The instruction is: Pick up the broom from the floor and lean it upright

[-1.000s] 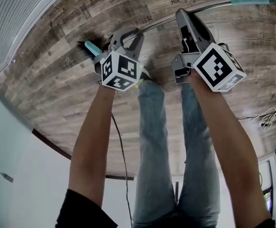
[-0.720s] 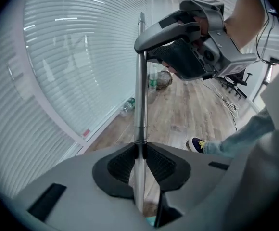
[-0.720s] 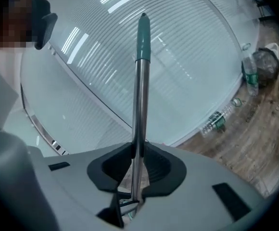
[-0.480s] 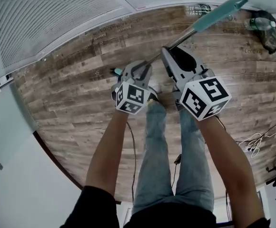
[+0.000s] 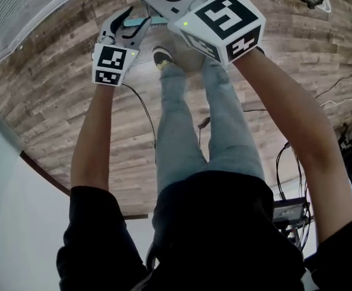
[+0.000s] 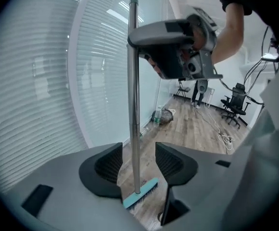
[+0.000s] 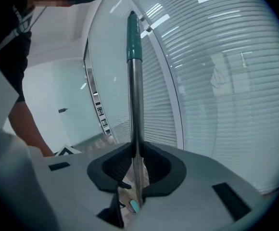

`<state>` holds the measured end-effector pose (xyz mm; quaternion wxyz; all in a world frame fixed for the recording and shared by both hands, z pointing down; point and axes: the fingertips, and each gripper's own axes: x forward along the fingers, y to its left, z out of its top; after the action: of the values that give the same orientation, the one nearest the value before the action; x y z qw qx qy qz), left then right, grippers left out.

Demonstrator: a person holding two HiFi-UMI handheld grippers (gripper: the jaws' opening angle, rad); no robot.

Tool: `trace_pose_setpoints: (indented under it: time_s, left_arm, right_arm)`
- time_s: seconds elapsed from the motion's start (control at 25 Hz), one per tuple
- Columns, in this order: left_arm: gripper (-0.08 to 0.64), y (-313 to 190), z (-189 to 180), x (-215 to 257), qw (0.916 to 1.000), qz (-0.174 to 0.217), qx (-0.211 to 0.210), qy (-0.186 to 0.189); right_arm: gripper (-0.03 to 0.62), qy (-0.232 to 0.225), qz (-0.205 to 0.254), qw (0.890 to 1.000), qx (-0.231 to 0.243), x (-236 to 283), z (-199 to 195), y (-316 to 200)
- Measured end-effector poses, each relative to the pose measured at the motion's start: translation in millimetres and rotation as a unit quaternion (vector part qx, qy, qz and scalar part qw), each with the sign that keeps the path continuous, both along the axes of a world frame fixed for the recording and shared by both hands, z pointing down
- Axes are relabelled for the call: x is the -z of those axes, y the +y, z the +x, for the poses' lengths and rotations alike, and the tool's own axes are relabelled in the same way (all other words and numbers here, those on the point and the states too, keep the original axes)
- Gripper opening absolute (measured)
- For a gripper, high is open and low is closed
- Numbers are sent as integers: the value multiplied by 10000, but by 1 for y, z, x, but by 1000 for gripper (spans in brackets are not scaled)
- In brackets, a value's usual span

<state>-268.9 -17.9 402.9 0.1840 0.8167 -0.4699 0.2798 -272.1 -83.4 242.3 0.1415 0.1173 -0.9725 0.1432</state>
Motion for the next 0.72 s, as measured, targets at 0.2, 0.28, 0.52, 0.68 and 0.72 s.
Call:
trace_pose_setpoints:
  time_s: [0.2,0.28,0.52,0.68,0.72]
  left_arm:
    - [219,-2,-27,75,9892,636,242,1301]
    - [219,-28,-40,117,9823,1064,269,1520]
    - [216,-55,-67,204,9663,1976,352,1613]
    - [216,-35,-56,260,9462,2576,117,1956]
    - [222,-34,-51,266,9448,2588,-34,2010]
  right_arm:
    - [83,460,308,9983,207,0,-13,7]
    - [83,570,344,9971,359,-5,-28,3]
    - [83,418,77,9990,-162,1,-46,-18]
    - [83,599,118,9981,-4,-3,-43,14]
    - [83,673,141,9976,94,-8,-45,21]
